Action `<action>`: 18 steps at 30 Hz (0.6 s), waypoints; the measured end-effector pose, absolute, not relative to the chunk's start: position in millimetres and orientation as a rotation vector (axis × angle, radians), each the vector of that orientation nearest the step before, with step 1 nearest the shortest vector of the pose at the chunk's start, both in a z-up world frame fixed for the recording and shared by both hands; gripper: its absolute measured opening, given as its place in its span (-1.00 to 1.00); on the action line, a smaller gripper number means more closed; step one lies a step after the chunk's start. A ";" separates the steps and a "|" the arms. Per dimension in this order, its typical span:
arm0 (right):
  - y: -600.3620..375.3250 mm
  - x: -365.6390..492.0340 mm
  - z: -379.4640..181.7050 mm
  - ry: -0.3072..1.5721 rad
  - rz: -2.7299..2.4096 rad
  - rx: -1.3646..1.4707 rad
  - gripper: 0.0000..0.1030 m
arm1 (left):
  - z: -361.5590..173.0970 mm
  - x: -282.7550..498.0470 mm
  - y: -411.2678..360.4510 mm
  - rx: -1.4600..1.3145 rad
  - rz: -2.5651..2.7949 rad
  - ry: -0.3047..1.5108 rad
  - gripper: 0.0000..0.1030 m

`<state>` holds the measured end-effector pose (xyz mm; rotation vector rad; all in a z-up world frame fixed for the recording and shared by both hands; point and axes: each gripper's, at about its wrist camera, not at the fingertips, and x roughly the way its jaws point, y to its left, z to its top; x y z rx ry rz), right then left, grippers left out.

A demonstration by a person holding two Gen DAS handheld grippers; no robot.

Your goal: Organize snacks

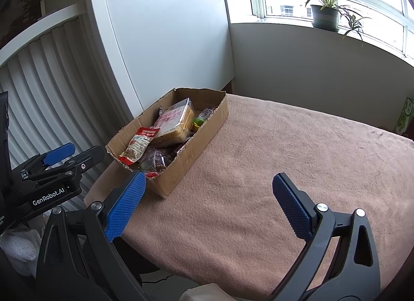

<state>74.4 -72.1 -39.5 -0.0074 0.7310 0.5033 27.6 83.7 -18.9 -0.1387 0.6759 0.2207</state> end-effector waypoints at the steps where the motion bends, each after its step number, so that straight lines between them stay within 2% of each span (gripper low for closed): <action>1: -72.0 74.2 -39.8 0.733 0.503 -0.007 0.95 | -19.5 27.9 83.5 -0.138 0.219 0.677 0.57; 18: -76.4 74.9 -39.9 0.736 0.503 0.010 0.95 | -19.0 29.0 79.1 -0.132 0.212 0.679 0.58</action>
